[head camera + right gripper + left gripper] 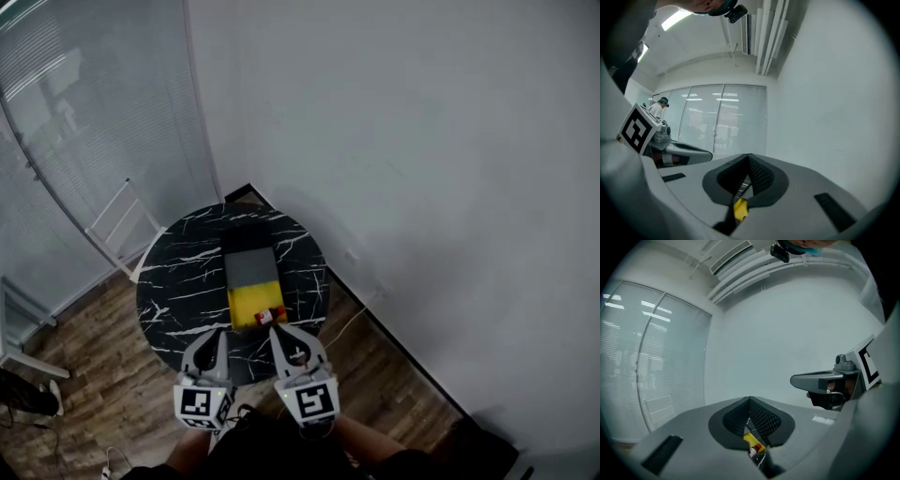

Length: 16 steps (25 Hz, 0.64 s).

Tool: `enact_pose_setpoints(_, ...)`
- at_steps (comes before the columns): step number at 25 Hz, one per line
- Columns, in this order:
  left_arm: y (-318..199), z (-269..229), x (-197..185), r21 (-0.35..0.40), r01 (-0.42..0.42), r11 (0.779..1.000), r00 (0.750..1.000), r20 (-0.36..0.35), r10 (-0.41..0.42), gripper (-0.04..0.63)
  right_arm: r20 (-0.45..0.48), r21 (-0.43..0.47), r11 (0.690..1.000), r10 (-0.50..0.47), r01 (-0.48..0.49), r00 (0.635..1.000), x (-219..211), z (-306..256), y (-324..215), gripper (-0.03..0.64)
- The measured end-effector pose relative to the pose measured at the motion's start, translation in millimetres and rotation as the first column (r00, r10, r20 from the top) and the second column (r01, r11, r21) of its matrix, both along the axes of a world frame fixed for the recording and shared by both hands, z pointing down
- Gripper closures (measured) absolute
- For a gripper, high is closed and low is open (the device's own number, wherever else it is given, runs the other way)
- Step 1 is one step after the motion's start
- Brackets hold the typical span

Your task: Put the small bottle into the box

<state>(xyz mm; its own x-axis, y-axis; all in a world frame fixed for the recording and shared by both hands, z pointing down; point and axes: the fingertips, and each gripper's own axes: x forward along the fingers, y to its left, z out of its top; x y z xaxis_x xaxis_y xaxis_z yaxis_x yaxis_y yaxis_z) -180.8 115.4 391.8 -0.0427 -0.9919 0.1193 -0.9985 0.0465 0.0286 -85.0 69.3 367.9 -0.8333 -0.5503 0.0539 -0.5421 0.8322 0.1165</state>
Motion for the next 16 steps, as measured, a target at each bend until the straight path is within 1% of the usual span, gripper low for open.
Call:
enact_pose_setpoints(2, -0.3, 0.5, -1.3, 0.014, -0.007, 1.0, 1.0, 0.004, 0.007, 0.597, -0.001, 0.005, 1.0, 0.0, 0.0, 1.0, -2.7, -0.8, 1.1, 0.623)
enact_pose_setpoints(8, -0.2, 0.1, -0.3, 0.019, -0.029, 0.999, 1.0, 0.014, 0.028, 0.597, -0.001, 0.012, 1.0, 0.011, -0.011, 1.0, -5.6, -4.6, -3.1, 0.623)
enact_pose_setpoints(12, 3.8, 0.9, -3.9, -0.014, -0.012, 1.0, 1.0, -0.001, 0.012, 0.597, 0.003, 0.017, 1.0, 0.009, -0.009, 1.0, -8.4, -6.9, -1.0, 0.623)
enact_pose_setpoints(16, 2.5, -2.1, -8.5, 0.04, -0.011, 0.999, 1.0, 0.018, 0.011, 0.597, -0.011, 0.025, 1.0, -0.001, 0.002, 1.0, -11.0, -7.3, 1.2, 0.623)
